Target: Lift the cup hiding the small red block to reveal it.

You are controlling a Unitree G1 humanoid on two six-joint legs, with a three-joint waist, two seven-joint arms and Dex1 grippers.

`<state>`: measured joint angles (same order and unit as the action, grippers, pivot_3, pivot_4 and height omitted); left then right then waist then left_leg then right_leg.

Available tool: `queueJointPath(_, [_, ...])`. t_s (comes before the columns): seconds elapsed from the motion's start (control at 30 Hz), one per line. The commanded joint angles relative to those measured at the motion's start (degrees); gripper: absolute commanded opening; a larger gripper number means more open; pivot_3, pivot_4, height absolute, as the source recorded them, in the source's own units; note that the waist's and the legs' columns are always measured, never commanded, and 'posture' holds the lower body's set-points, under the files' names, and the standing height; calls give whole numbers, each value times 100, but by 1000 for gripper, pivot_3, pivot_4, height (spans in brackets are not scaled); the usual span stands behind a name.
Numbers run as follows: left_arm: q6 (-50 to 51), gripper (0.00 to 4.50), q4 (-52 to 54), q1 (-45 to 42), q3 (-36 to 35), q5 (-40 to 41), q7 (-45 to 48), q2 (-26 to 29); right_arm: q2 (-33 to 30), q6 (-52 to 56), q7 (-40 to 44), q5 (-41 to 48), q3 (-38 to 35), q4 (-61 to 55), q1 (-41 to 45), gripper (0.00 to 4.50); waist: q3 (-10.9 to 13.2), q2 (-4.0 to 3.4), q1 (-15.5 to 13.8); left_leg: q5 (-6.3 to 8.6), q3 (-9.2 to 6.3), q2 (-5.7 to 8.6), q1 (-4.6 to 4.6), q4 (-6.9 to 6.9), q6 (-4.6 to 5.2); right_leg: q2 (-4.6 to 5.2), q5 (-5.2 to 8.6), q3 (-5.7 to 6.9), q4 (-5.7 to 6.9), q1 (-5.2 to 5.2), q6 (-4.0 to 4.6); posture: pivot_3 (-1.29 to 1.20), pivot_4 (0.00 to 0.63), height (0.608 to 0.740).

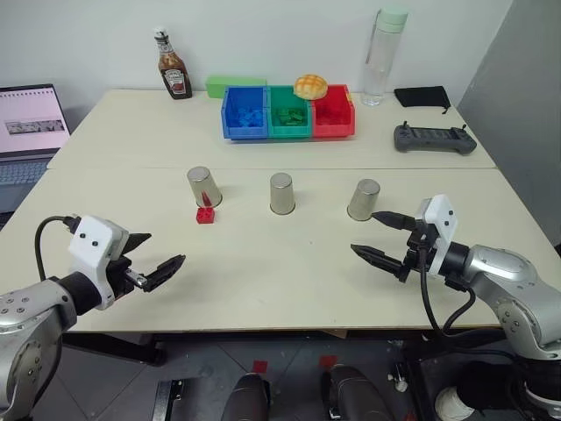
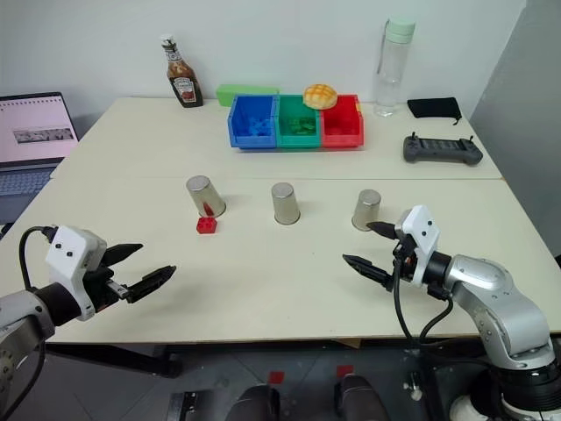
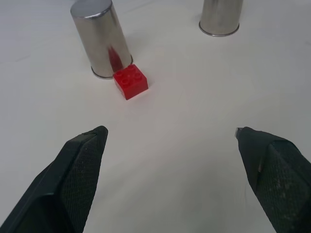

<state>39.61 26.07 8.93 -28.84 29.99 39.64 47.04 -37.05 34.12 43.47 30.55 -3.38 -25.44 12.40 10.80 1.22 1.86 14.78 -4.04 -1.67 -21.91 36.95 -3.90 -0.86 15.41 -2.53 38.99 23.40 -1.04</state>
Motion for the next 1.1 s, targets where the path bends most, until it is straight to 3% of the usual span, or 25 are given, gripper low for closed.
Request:
queueJointPath(0.03, [-59,4474,47,-34,-91,-6,30,59,-9,-55,-25,122,-165,-270,-8,4500,0,0,0,0,0,0,0,0,0,0,0,0,0,0,0,0,150,740])
queueJointPath(1.1, [-119,4474,74,-106,172,-123,-35,-47,21,-7,-85,67,-47,-288,78,4500,0,0,0,0,0,0,0,0,0,0,0,0,0,0,0,0,150,740])
